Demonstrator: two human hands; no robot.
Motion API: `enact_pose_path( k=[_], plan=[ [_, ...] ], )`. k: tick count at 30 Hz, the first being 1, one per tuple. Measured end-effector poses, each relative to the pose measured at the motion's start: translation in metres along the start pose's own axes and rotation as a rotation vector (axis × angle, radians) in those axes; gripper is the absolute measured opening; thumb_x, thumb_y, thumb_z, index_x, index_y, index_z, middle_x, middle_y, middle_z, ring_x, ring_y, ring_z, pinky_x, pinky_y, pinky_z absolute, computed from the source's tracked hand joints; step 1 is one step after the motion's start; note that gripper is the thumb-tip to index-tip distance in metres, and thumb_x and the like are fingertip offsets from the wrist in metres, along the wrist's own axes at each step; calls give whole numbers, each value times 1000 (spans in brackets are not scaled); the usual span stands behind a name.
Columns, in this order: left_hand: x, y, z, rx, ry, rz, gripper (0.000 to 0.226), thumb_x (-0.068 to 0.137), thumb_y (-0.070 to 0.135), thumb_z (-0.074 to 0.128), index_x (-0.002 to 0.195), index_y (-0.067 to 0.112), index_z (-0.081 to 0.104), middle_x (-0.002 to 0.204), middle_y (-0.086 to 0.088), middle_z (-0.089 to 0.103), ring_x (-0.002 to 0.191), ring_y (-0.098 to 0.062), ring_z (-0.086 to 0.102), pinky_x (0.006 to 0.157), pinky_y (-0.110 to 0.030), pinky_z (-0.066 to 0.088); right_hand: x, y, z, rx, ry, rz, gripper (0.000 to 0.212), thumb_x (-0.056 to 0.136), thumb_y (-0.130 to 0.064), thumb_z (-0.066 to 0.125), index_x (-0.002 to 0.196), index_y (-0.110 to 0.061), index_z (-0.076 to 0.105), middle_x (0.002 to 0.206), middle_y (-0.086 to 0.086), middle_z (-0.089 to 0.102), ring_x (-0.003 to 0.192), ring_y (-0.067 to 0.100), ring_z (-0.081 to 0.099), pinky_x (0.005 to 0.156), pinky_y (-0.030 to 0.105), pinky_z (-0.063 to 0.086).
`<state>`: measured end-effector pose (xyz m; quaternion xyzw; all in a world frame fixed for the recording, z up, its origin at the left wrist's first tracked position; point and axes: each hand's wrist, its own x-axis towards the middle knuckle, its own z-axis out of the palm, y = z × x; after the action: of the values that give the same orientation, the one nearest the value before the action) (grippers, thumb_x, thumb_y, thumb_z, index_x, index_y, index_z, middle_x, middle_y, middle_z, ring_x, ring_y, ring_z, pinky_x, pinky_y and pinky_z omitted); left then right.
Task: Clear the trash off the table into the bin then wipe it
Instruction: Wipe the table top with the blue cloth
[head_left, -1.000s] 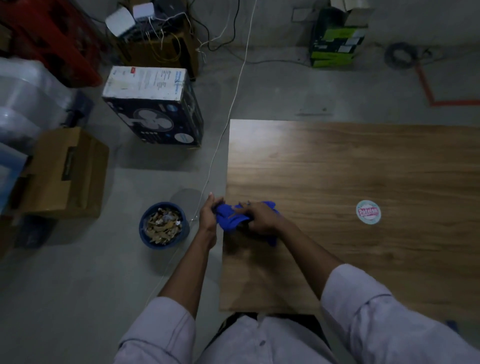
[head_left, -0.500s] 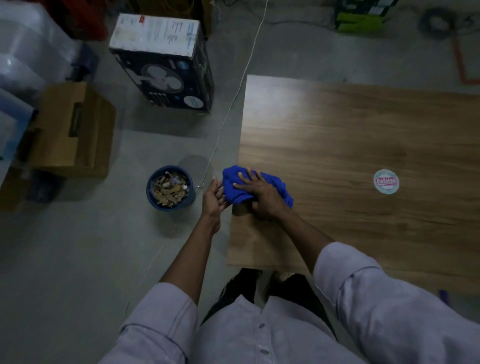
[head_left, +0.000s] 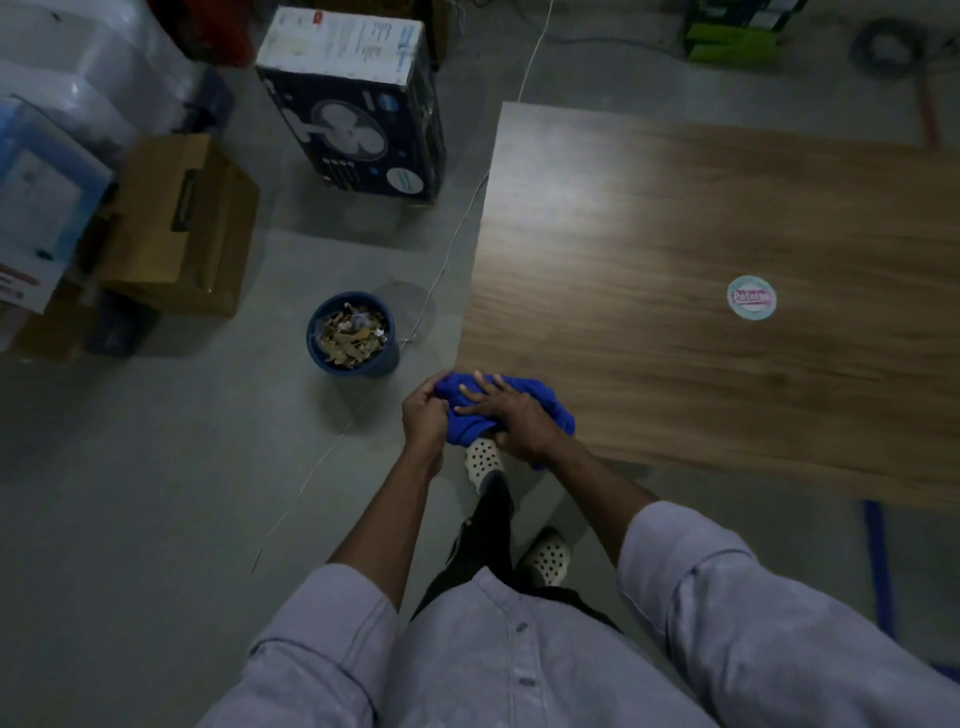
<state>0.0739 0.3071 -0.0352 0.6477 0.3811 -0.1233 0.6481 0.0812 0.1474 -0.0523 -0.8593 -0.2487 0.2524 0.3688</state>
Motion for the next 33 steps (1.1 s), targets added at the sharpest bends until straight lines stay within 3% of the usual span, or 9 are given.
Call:
enact_pose_path(
  k=[3, 5, 8, 13, 18, 22, 27, 30, 33],
  plan=[
    [-11, -3, -9, -89, 61, -23, 52, 87, -20, 41, 129, 1, 65, 119, -15, 70, 100, -24, 68, 79, -31, 59, -10, -24, -37, 21, -110, 165, 35, 86, 1, 65, 117, -12, 76, 125, 11, 72, 121, 17, 60, 93, 27, 44],
    [-15, -3, -12, -138, 73, -38, 42, 93, -10, 50, 131, 2, 63, 114, -14, 72, 90, -20, 71, 67, -25, 57, -3, -26, -70, 7, -9, 231, 22, 84, 1, 64, 97, -11, 76, 97, 14, 74, 94, 27, 67, 74, 30, 42],
    [-16, -1, -13, -203, 102, -79, 36, 97, 1, 53, 133, 4, 62, 114, -16, 73, 82, -15, 72, 60, -20, 54, 13, -9, -87, -15, 256, 306, 47, 89, -3, 63, 135, -13, 67, 144, 13, 60, 135, 31, 53, 105, 30, 40],
    [-16, -9, -19, -445, 15, -205, 39, 103, 13, 45, 141, 5, 50, 125, -16, 67, 105, -23, 64, 92, -31, 49, 33, -6, -29, -99, 65, 293, 63, 99, -6, 57, 157, -21, 37, 171, 11, 10, 157, 36, -8, 123, 49, -10],
    [-40, -5, -25, -566, -26, -301, 36, 103, 16, 44, 104, 1, 76, 97, -13, 72, 79, -22, 73, 71, -34, 58, -13, -40, 25, -148, -185, 98, 70, 90, 11, 55, 153, -19, 46, 170, 8, 16, 158, 30, -3, 126, 50, -4],
    [-49, -6, -28, -255, 234, -110, 20, 94, 14, 62, 109, 14, 75, 114, -6, 71, 109, -22, 62, 86, -31, 51, -36, -64, -7, -206, -494, 79, 59, 89, 8, 53, 141, -17, 62, 152, 6, 54, 139, 25, 48, 105, 27, 35],
    [-74, 30, -9, -95, 22, 213, 21, 96, 20, 64, 112, 12, 75, 108, -6, 76, 98, -21, 71, 67, -30, 56, -35, -83, -68, -575, -12, -117, 39, 72, 0, 64, 99, -23, 82, 120, 4, 73, 121, 27, 61, 123, 45, 19],
    [-79, 66, 7, -399, -336, 19, 32, 102, 39, 54, 102, 16, 76, 90, -4, 76, 81, -17, 72, 58, -29, 58, -17, -92, -84, -721, 224, -425, 29, 70, -22, 51, 74, -24, 80, 111, 5, 69, 114, 33, 62, 120, 51, 24],
    [-59, 92, 15, -568, -498, -132, 23, 101, 34, 55, 103, 16, 69, 82, -2, 69, 75, -16, 68, 57, -28, 56, 9, -76, -89, -849, 227, -532, 12, 67, -24, 75, 78, -28, 79, 108, 3, 67, 108, 30, 57, 105, 45, 39]
  ],
)
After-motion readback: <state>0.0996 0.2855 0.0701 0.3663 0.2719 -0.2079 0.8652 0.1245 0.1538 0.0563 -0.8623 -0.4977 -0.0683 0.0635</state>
